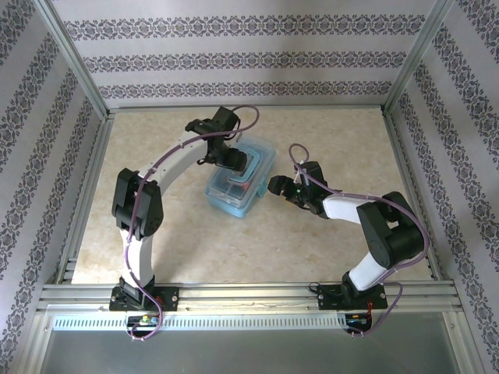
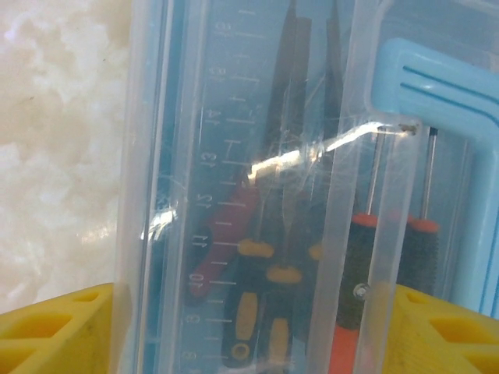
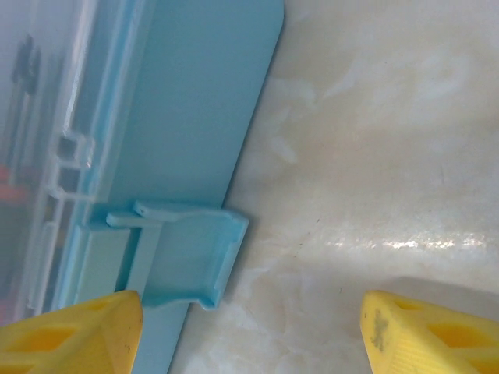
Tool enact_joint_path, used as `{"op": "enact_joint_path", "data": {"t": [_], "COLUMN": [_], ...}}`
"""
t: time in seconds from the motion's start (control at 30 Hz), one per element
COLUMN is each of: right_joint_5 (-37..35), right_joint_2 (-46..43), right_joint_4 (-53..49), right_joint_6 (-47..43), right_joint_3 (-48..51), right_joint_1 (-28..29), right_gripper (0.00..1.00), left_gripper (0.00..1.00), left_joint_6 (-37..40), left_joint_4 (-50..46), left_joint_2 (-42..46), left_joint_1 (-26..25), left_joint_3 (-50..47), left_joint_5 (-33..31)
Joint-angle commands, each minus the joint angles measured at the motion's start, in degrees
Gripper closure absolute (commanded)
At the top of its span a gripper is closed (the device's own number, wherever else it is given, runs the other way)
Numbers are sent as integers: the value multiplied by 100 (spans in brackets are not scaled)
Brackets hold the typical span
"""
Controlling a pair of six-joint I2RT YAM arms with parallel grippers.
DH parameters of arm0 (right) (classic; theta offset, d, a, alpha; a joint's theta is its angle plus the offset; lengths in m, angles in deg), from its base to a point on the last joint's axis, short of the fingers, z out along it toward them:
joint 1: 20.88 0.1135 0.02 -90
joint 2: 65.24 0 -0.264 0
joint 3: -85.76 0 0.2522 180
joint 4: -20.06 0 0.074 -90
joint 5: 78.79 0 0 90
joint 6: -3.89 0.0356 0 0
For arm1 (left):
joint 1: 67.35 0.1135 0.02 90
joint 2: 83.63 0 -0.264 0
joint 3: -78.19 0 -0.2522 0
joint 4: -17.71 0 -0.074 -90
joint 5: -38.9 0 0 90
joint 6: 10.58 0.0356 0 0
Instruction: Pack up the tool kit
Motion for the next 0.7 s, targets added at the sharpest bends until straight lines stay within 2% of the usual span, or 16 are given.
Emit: {"op": "enact_joint_path", "data": {"t": [0.0, 0.1, 0.27, 0.37, 0.47, 0.67], "right_joint_5": [176, 413, 975, 679, 676, 758], "right_joint_2": [-387, -420, -195, -264, -289, 48], "right_joint_4": [87, 287, 1023, 1102, 1349, 1781], "right_joint_6": [-305, -317, 243, 382, 470, 767], "right_joint_3": [123, 176, 393, 547, 604, 413], "right_joint_1": [8, 0, -11, 97, 213, 333], "right_gripper": [25, 22, 22, 21, 17, 13], "left_gripper": [42, 44, 49, 50, 51, 52], "left_joint_6": [-468, -547, -681, -792, -845, -794], "left_joint_4": [-147, 79, 363, 615, 886, 980], "left_joint_2": [51, 181, 262, 386, 573, 559], "left_joint_1": [116, 205, 495, 661, 784, 844], "left_joint_3": [-895, -1247, -1426, -1568, -1814, -1955], "left_joint_5": [191, 423, 954, 1211, 1307, 1173]}}
